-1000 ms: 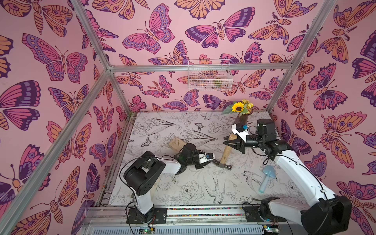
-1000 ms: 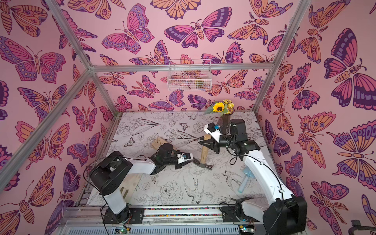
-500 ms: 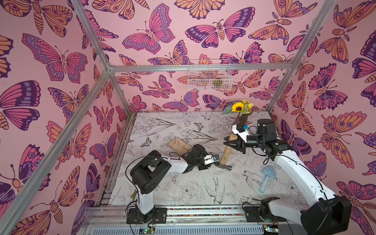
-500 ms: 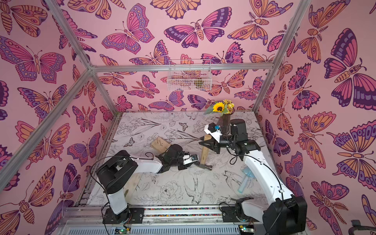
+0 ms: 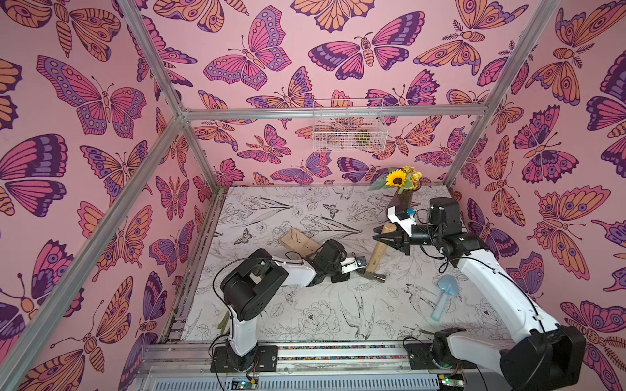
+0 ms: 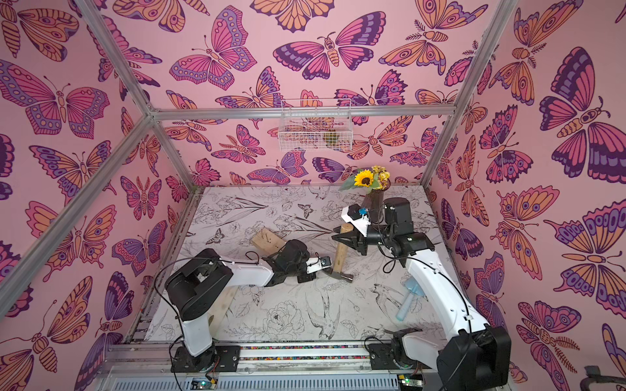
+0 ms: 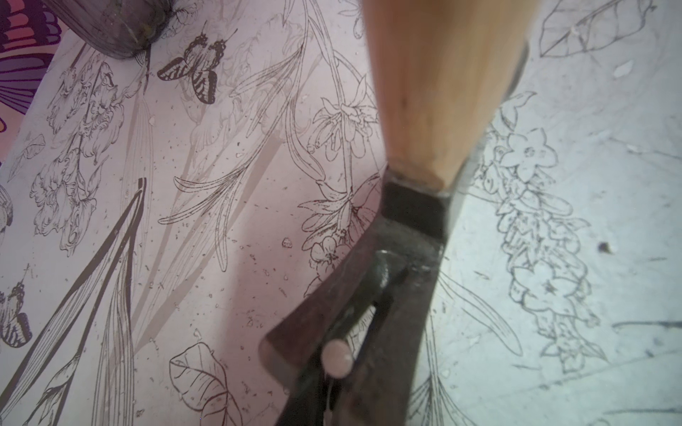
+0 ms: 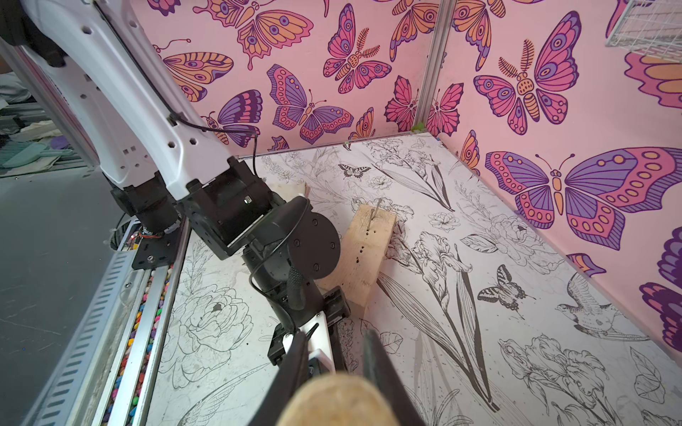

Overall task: Use a claw hammer to pull out a nail
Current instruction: Pick up the nail with the hammer.

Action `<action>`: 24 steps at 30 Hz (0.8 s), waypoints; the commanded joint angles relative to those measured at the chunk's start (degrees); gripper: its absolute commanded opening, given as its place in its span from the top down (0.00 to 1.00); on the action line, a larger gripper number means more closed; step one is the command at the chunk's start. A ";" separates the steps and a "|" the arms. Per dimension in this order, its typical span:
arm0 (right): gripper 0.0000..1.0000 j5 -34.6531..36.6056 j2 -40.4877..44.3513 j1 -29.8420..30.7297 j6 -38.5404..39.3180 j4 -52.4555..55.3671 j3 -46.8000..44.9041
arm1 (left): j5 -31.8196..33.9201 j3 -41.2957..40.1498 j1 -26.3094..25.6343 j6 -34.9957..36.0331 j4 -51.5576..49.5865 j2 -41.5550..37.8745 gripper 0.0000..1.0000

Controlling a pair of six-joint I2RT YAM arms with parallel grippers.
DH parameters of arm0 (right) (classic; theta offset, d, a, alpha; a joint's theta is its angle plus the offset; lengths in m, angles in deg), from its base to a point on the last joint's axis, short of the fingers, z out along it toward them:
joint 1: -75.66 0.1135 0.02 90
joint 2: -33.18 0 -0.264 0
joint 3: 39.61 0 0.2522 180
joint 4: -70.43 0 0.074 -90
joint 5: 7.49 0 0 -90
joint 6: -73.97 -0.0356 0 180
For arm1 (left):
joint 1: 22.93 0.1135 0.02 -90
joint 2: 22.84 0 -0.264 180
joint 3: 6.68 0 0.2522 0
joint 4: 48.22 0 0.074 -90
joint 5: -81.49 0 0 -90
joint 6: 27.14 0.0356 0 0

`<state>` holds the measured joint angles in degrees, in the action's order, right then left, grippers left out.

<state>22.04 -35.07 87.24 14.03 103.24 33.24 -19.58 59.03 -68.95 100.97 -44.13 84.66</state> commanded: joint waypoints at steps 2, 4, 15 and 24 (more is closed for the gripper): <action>1.00 -6.24 1.57 -0.19 -1.29 -3.01 1.27 | 0.42 0.24 0.40 0.47 -0.44 -0.02 0.98; 1.00 -6.24 1.64 -0.32 -1.22 -2.71 1.19 | -0.18 -0.34 0.73 0.35 -0.45 -1.28 1.00; 1.00 -6.88 2.19 -1.02 0.15 -0.67 1.30 | -4.92 -4.34 5.28 -3.60 -0.57 -10.71 1.00; 1.00 -1.64 3.28 0.86 -10.08 -10.93 -1.35 | 2.10 -14.09 20.68 -37.55 0.30 -32.31 1.00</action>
<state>20.92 -34.66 86.86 8.33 99.67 31.31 -21.43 47.94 -53.41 79.42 -43.76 56.86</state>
